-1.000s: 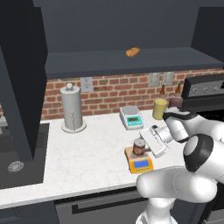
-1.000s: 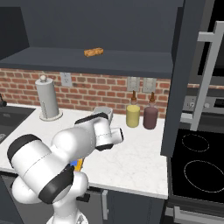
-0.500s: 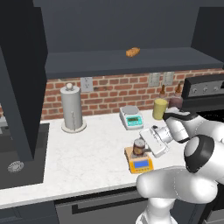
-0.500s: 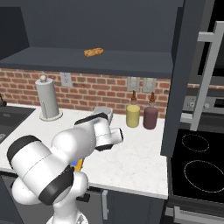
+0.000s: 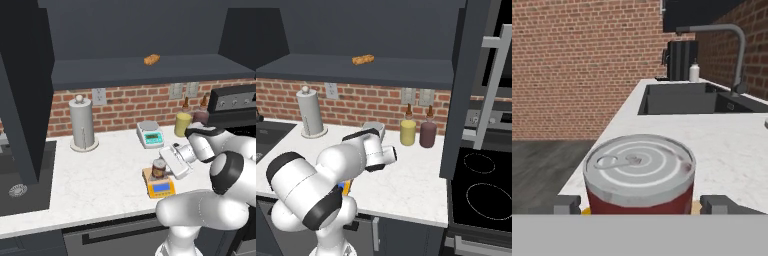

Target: Pick the canned food and place it on the digital scale for weighing, and close the cabinet.

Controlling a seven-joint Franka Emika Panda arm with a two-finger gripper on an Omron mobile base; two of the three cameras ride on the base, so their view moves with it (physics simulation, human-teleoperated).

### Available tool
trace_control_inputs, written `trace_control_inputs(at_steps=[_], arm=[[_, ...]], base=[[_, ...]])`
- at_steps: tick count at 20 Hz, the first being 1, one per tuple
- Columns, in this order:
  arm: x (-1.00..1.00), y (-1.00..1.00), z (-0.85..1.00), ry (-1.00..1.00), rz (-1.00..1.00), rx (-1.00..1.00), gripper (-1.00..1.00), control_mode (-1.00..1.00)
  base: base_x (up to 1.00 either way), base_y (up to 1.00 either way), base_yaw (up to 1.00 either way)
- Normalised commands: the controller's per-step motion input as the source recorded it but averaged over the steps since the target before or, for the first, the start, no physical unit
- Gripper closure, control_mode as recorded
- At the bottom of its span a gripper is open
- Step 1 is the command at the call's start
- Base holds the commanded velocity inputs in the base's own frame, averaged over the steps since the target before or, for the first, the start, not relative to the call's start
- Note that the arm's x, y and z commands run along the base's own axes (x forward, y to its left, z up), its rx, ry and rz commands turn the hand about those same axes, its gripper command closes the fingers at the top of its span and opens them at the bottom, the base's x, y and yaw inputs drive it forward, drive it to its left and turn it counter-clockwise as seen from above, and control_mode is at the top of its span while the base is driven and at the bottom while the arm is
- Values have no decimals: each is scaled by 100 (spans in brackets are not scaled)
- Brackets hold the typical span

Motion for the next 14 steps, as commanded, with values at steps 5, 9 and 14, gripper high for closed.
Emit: trace_control_inputs(at_steps=[5, 9, 14], arm=[[0, 0, -1, 0, 0, 0, -100, -100], [0, 0, 0, 0, 0, 0, -100, -100], [3, -16, 28, 0, 0, 3, -100, -100]], base=[[0, 0, 0], [0, 0, 0], [0, 0, 0]])
